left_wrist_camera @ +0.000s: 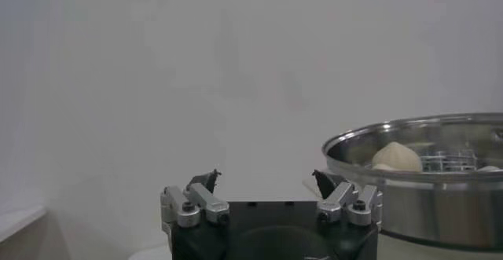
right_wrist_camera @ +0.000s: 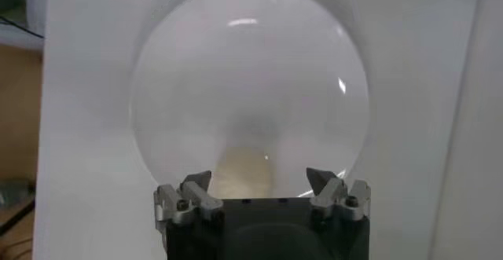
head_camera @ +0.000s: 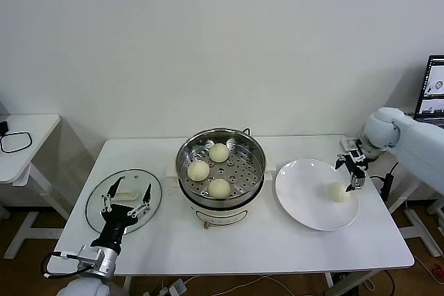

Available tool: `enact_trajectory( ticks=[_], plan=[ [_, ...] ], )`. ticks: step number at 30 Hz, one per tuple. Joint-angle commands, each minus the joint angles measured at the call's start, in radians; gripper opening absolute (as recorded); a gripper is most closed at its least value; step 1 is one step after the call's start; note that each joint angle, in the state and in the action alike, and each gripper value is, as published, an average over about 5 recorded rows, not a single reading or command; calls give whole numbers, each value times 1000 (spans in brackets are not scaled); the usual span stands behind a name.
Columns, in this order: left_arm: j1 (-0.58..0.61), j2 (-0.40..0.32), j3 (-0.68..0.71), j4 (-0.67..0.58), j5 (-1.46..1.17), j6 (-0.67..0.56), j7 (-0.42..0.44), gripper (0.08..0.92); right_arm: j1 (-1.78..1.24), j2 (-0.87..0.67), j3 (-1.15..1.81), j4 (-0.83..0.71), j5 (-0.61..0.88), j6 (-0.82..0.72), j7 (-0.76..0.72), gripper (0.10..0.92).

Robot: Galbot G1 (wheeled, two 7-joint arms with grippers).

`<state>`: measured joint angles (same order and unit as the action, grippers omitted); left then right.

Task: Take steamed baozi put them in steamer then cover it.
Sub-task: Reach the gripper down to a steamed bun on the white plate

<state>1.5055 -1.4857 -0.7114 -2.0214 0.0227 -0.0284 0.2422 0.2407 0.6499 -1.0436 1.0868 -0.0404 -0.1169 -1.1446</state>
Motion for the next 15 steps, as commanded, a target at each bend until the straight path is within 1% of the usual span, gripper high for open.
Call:
enact_trajectory(
  ticks=[1,15],
  plan=[
    [-1,-1,2,0,1,-2,0,823,-132,25,108,-97,-70,-11,17,823],
    [-6,-3,7,3,3,-1,-2,823,-171,81,138,-153,-113,13,33,823]
  ],
)
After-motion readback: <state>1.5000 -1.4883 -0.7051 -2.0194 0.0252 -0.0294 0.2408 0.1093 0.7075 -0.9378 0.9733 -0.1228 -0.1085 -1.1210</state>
